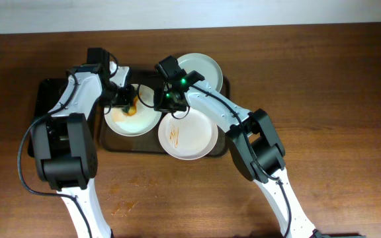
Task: Clean dirty plates on tray and stack at the side
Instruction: 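Scrub the left white plate with the sponge in the left gripper, then lift the scrubbed plate with the right gripper and carry it right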
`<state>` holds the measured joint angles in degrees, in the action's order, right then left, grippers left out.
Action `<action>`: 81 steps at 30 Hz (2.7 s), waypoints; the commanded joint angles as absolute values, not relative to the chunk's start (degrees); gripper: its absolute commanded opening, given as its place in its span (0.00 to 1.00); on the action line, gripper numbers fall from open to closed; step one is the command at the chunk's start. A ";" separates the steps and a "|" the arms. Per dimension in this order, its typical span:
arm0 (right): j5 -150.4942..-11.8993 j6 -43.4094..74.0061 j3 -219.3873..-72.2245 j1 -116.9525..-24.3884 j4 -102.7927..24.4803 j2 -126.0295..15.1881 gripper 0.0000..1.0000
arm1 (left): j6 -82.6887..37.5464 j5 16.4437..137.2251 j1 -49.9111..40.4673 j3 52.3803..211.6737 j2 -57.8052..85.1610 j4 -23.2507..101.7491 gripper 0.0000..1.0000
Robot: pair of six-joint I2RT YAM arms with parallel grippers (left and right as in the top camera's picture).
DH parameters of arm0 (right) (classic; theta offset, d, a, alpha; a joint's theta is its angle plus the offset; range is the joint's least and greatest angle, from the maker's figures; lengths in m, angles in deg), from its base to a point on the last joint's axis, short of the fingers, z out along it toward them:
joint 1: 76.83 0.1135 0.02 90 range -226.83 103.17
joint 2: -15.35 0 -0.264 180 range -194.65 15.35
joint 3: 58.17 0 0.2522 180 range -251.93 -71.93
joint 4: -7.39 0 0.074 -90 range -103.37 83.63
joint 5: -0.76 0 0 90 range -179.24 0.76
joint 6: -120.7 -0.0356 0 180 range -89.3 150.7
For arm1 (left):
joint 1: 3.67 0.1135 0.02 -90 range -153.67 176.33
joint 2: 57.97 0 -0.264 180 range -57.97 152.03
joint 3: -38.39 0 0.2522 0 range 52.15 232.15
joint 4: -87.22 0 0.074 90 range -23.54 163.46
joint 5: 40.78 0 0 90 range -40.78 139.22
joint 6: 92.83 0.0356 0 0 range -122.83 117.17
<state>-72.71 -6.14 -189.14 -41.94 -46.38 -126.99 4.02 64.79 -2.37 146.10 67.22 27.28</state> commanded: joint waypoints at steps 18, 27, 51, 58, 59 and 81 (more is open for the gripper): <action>-71.63 -6.23 -188.94 -41.96 -46.45 -129.20 0.04 | 0.04 68.88 -2.44 145.84 67.87 26.32 0.01; -71.20 -6.23 -188.94 -41.96 -46.84 -129.20 0.04 | -12.20 49.56 -2.44 145.84 67.87 18.85 0.01; -83.35 9.90 -213.25 -41.07 -65.02 -129.02 0.04 | -3.87 74.23 10.61 174.89 67.85 7.98 0.01; -108.99 14.71 -229.77 -34.55 -73.92 -129.02 0.04 | -3.89 64.90 10.76 174.89 67.85 8.00 0.01; -111.63 15.36 -229.77 -33.66 -73.92 -129.02 0.04 | -3.92 63.74 10.79 174.89 67.85 8.00 0.01; -160.42 18.27 -229.77 -20.72 -76.72 -129.02 0.04 | -3.92 61.99 12.36 174.89 67.85 7.76 0.01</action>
